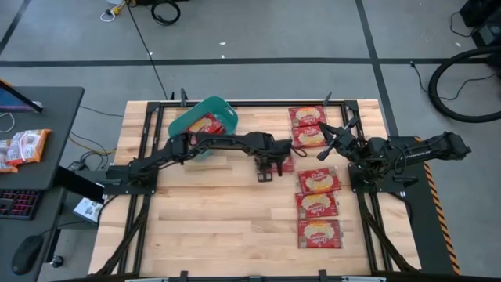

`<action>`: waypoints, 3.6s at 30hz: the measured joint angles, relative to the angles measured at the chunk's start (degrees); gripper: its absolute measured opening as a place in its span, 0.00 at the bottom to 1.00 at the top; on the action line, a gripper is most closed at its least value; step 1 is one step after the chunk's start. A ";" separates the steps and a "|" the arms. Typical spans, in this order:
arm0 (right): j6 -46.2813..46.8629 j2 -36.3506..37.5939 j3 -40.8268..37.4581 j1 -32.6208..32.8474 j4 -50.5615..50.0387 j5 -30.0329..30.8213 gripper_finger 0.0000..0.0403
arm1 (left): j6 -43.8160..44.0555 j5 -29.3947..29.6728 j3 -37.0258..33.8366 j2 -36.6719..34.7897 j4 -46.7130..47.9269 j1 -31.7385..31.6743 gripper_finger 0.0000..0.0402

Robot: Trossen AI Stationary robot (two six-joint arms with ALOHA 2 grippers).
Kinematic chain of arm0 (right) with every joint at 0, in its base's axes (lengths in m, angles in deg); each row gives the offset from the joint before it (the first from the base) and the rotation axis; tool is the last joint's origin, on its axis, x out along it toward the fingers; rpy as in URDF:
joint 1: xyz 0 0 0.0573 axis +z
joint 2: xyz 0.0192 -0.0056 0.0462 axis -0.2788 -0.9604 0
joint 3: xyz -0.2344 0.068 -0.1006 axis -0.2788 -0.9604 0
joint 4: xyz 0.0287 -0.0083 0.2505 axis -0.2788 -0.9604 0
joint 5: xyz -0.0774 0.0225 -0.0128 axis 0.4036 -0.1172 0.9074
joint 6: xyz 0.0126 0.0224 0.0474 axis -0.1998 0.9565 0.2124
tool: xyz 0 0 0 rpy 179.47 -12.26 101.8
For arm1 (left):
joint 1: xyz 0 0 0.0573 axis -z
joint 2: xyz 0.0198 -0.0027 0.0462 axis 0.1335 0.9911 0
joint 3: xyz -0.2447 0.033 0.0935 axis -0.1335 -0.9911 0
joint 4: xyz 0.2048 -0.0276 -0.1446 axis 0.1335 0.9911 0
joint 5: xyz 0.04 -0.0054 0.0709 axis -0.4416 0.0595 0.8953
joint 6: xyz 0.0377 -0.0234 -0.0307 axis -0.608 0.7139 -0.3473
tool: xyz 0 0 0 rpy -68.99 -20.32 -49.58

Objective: Sort popcorn bags into baskets
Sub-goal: Put the popcorn bag into the bin

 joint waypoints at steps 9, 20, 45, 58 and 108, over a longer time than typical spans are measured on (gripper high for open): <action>0.02 0.00 0.00 0.00 0.04 -0.02 0.03 | -1.73 5.36 0.12 -4.91 6.67 1.23 0.10; 0.04 0.00 0.00 0.00 0.02 -0.07 0.03 | -9.31 5.94 -3.02 -4.22 -3.87 5.40 0.29; 0.46 -0.02 0.00 0.00 0.07 -0.46 0.03 | -10.35 18.92 -16.92 -4.33 -20.13 8.40 0.31; 0.46 -0.02 -0.01 -0.01 -0.06 -0.46 0.03 | -5.12 19.12 -17.14 -8.67 -14.59 6.93 0.04; 1.31 -0.13 -0.02 -0.05 0.24 -3.04 0.03 | 22.97 35.45 -43.73 -39.49 4.91 -3.62 0.04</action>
